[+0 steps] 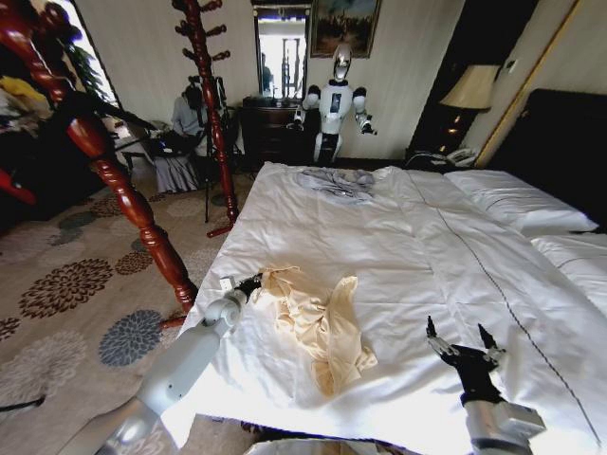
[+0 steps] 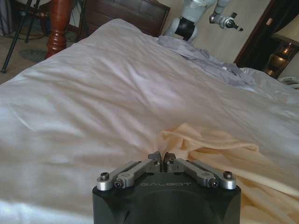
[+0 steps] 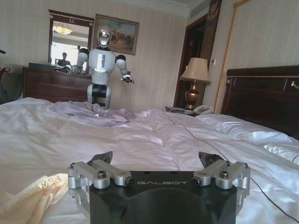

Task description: Pick up the clothes from the bed and hang them on the clothes hanger.

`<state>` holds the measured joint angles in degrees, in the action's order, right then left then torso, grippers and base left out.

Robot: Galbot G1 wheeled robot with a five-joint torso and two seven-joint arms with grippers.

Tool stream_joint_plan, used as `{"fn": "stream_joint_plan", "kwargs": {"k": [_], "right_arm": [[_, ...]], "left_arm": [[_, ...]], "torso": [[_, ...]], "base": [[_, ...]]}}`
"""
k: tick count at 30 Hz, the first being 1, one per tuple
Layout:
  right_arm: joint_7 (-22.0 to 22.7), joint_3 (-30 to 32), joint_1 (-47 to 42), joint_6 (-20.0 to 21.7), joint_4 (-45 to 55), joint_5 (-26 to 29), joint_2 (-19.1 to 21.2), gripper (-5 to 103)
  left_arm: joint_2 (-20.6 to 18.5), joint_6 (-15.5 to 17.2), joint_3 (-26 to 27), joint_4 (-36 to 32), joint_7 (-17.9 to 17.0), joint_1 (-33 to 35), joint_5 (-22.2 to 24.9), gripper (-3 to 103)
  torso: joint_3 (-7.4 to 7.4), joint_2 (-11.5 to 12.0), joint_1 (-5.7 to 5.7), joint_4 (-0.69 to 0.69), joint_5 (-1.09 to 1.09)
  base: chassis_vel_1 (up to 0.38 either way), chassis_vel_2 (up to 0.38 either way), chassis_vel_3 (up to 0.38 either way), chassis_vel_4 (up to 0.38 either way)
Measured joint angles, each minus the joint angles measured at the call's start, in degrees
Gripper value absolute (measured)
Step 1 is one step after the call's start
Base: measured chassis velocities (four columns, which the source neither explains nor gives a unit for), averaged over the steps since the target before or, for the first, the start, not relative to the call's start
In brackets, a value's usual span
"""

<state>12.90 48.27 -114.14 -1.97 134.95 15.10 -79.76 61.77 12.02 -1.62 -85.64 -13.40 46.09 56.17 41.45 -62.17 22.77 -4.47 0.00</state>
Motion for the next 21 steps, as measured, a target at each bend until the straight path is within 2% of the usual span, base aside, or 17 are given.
{"fn": "stream_joint_plan", "kwargs": {"k": [2,4,5,6,9,10,13,14,15,16,18,21], "right_arm": [[2.1,-0.4,0.6,1.6,0.3,3.5,0.8,100],[4.3,-0.5,1.1,4.6,1.8,9.6,2.5,100],[4.3,-0.5,1.1,4.6,1.8,9.6,2.5,100],[5.4,-0.2,1.4,6.7,2.6,13.3,4.0,100],[7.3,0.5,2.6,10.7,4.0,19.8,7.9,100],[7.3,0.5,2.6,10.7,4.0,19.8,7.9,100],[9.5,1.0,4.6,15.4,6.2,28.3,12.1,100],[11.2,1.1,6.2,18.7,7.3,33.1,14.5,100],[12.1,1.1,7.2,20.6,7.7,35.3,15.9,100],[12.1,1.1,7.2,20.6,7.7,35.3,15.9,100],[13.7,0.7,9.5,24.1,7.3,38.3,19.5,100],[14.5,-0.8,13.5,26.3,3.2,39.2,24.8,100]], "left_arm": [[-0.7,-0.1,0.5,-1.4,-0.3,1.6,-0.8,1],[-1.4,-0.2,1.0,-2.7,-0.5,3.3,-1.2,1],[-1.4,-0.2,1.0,-2.7,-0.5,3.3,-1.2,1],[-1.8,-0.3,1.3,-3.3,-0.7,4.2,-1.5,1],[-2.6,-0.4,1.9,-5.3,-1.1,6.0,-1.8,1],[-2.6,-0.4,1.9,-5.3,-1.1,6.0,-1.8,1],[-3.2,-0.4,2.7,-7.6,-1.7,7.8,-1.8,1],[-3.4,-0.4,3.1,-8.7,-2.1,8.6,-2.0,1],[-3.6,-0.4,3.2,-9.3,-2.2,9.0,-2.1,1],[-3.6,-0.4,3.2,-9.3,-2.2,9.0,-2.1,1],[-3.9,-0.3,3.4,-10.5,-2.7,9.9,-2.4,1],[-4.6,-0.3,4.3,-12.5,-3.0,11.4,-2.5,1]], "torso": [[0.0,0.0,0.0,0.01,0.01],[0.0,0.0,0.0,0.01,-0.01],[0.0,0.0,0.0,0.01,-0.01],[0.0,0.0,0.0,0.0,0.0],[0.0,0.0,0.0,0.0,0.01],[0.0,0.0,0.0,0.0,0.01],[0.0,0.0,0.0,0.0,0.01],[0.0,0.0,-0.01,0.01,0.0],[0.0,0.0,0.0,0.01,0.0],[0.0,0.0,0.0,0.01,0.0],[0.0,0.0,0.0,0.01,0.0],[0.0,0.0,0.0,-0.01,0.02]], "base": [[0.0,0.0,0.0,0.0],[0.0,0.0,0.0,0.0],[0.0,0.0,0.0,0.0],[0.0,0.0,0.0,0.0],[0.0,0.0,0.0,0.0],[0.0,0.0,0.0,0.0],[0.0,0.0,0.0,0.0],[0.0,0.0,0.0,0.0],[0.0,0.0,0.0,0.0],[0.0,0.0,0.0,0.0],[0.0,0.0,0.0,0.0],[0.0,0.0,0.0,0.0]]}}
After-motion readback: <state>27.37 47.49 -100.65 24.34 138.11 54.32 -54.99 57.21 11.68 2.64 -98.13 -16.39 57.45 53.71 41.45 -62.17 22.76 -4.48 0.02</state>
